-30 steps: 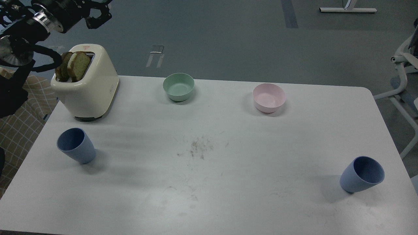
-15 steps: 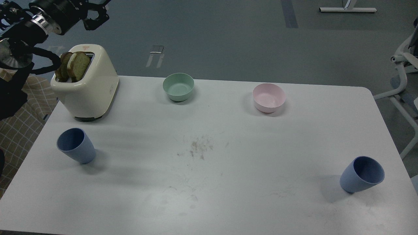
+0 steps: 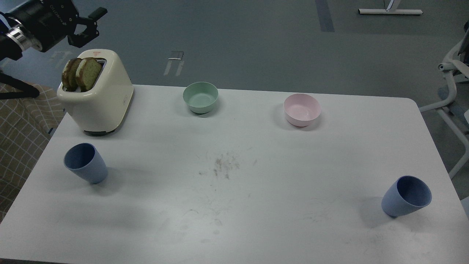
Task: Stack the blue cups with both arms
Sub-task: 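Lower the left hand from above the toaster toward the nearby blue cup, then close the left hand around the blue cup nearest it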
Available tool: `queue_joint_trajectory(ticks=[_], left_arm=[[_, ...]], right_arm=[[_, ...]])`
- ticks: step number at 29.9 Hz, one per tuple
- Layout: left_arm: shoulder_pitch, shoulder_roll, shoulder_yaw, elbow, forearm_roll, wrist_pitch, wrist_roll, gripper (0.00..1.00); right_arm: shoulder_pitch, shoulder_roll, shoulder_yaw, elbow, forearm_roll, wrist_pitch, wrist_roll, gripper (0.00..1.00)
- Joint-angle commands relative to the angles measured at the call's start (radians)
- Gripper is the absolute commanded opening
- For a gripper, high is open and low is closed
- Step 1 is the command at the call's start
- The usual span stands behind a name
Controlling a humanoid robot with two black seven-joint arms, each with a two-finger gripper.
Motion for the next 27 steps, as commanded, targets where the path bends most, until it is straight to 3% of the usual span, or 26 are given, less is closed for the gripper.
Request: queue_joint_trajectory(ticks=[1,5,9,13,17,22,27], left_arm=[[0.088,0.139,-0.004,-0.201,0.188,0.0,-0.001,0.91],[0.183,0.308,-0.003,-0.344,0.438,0.0,-0.032,0.91],[0.198,0.395,0.007,-0.355,0.575,0.0,-0.067,0.91],[0.207,0.446,0.025,-0.352,0.692,0.0,-0.133,0.91],[0.211,0.491,0.178,-0.352,0.868,0.0,-0.204,0.91],[0.211,0.515,0.356,-0.352,1.098,0.171,-0.265,0.91],[0.211,0.526,0.416,-0.352,1.117,0.225,-0.268,0.91]], right_arm=[[-0.013,-0.002,0.013,0.0,0.0,0.0,0.001,1.0],[-0.021,-0.002,0.016,0.0,0.0,0.0,0.001,1.0],[-0.039,-0.002,0.033,0.0,0.0,0.0,0.002,1.0],[-0.055,-0.002,0.048,0.0,0.0,0.0,0.002,1.0],[-0.062,-0.002,0.059,0.0,0.0,0.0,0.002,1.0],[-0.07,0.0,0.063,0.0,0.0,0.0,0.004,1.0],[-0.084,0.001,0.071,0.0,0.0,0.0,0.007,1.0]])
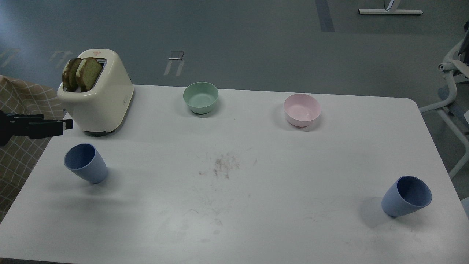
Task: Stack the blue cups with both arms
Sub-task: 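Close the left hand around the blue cup nearest it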
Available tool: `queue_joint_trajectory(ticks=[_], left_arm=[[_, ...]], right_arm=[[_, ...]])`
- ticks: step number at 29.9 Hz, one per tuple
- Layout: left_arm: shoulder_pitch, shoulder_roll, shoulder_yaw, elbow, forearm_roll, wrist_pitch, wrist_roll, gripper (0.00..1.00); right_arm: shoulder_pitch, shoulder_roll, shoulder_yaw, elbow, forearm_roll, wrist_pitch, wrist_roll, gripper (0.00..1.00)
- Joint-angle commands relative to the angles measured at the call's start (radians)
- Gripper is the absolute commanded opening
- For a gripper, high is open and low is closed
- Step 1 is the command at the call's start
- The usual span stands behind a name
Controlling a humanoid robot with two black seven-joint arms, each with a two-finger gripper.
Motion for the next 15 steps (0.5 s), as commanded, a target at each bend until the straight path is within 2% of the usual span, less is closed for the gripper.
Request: queue_joint_trajectory(ticks=[1,9,15], left_arm=[[0.0,0.004,0.026,0.003,0.008,0.025,-0.002,0.91],[0.005,-0.057,0.03,0.024,0.007,0.029,-0.001,0.9],[0.029,-0.143,0.028,0.116,0.011,0.043,0.004,0.86]], right_arm=[[-0.01,0.002,0.003,0.0,0.0,0.0,0.006,1.0],[-0.017,0.003,0.003,0.0,0.0,0.0,0.009,1.0],[-0.017,0.003,0.003,0.0,0.0,0.0,0.009,1.0]])
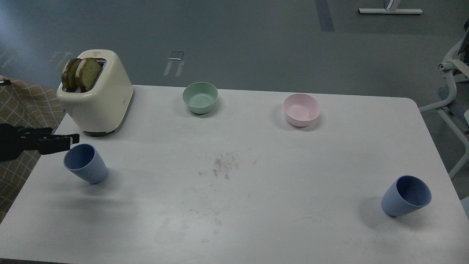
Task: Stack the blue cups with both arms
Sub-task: 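Close the left hand around the blue cup nearest it, then lift the blue cup with the left hand and carry it to table center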
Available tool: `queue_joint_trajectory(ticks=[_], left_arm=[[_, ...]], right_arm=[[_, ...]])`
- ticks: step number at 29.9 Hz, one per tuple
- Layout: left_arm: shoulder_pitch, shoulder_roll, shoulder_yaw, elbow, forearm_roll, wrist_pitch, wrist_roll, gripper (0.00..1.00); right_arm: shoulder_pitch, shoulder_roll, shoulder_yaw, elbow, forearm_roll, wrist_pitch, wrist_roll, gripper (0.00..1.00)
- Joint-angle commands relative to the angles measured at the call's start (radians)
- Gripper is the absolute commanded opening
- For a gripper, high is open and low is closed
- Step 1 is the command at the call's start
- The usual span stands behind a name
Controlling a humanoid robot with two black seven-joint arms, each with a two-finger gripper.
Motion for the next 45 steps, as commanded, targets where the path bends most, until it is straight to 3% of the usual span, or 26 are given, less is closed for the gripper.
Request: queue_joint_trajectory(ticks=[1,5,8,14,17,20,24,28,32,42,45], left_arm=[[0.009,-0.054,-0.001,0.067,0.004,0.017,0.003,0.84],[0.023,-0.06,0.0,0.089,0.004,0.019,-0.002,0.83],[0.04,-0.074,-0.001,0.092,0.007,0.02,-0.002,0.75],[0.06,-0.111,0.0,0.125,0.014,0.02,-0.002,0.73],[0.063,-0.123,0.0,0.144,0.016,0.02,-0.003,0.67],[0.067,-0.129,0.002,0.158,0.019,0.022,-0.005,0.51],[0.091,-0.131,0.0,0.161,0.019,0.033,-0.013,0.38],[0.094,-0.134,0.002,0.162,0.019,0.073,-0.025,0.12],[0.092,-0.143,0.0,0.162,0.018,0.074,-0.026,0.02],[0.071,-0.131,-0.009,0.144,0.014,0.073,-0.049,0.0],[-0.013,-0.12,-0.009,0.11,0.014,0.06,-0.052,0.0]], right_arm=[[0.0,0.0,0.0,0.0,0.0,0.0,0.0,1.0],[0.0,0.0,0.0,0.0,0.0,0.0,0.0,1.0],[-0.002,0.0,0.0,0.0,0.0,0.0,0.0,1.0],[-0.002,0.0,0.0,0.0,0.0,0.0,0.0,1.0],[-0.002,0.0,0.0,0.0,0.0,0.0,0.0,1.0],[-0.005,0.0,0.0,0.0,0.0,0.0,0.0,1.0],[-0.008,0.0,0.0,0.0,0.0,0.0,0.0,1.0],[-0.011,0.0,0.0,0.0,0.0,0.0,0.0,1.0],[-0.014,0.0,0.0,0.0,0.0,0.0,0.0,1.0],[-0.015,0.0,0.0,-0.003,0.0,0.0,0.0,1.0],[-0.014,0.0,0.004,-0.018,0.0,0.0,0.0,1.0]])
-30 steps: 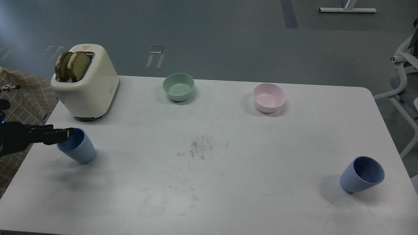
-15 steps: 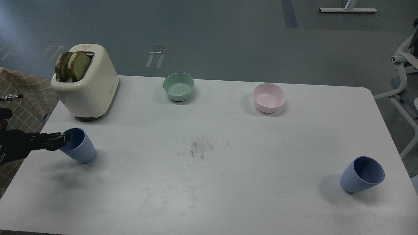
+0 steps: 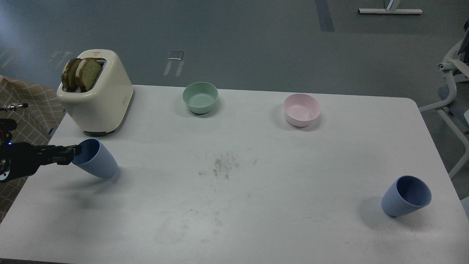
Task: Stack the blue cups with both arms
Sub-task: 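Lift the blue cup with the left hand and carry it to table center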
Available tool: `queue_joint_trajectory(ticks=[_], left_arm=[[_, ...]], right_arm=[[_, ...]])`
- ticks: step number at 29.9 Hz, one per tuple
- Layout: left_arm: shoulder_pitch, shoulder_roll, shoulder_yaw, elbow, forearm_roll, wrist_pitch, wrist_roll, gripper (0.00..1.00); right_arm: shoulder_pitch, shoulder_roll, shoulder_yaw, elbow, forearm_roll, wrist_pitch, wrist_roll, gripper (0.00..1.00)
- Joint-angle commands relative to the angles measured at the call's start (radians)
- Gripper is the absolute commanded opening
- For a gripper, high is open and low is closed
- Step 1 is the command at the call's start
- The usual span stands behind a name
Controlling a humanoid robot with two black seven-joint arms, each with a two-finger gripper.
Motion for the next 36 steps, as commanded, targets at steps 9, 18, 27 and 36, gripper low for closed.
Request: queue_joint_trajectory(ticks=[9,18,27,36], left_arm=[[-0.383,-0.142,0.005,-0.137,0.064,-0.218,0.045,0.0],[-0.452,-0.467,0.008,-0.123,0.315,-0.307,0.109,0.0],[-0.468,-0.687,0.028,0.005,0.391,-0.307,0.149,0.0],[-0.515,-0.797,0.143,0.095,0.445,-0.307,0.155,0.0]], right_arm=[[-0.011,-0.013,0.021,-0.037,0.0,0.0,0.0,1.0],[-0.054,-0.016,0.047,-0.037,0.0,0.0,0.0,1.0],[-0.072,-0.028,0.067,-0.035,0.0,0.0,0.0,1.0],[-0.072,-0.028,0.074,-0.035,0.0,0.0,0.0,1.0]])
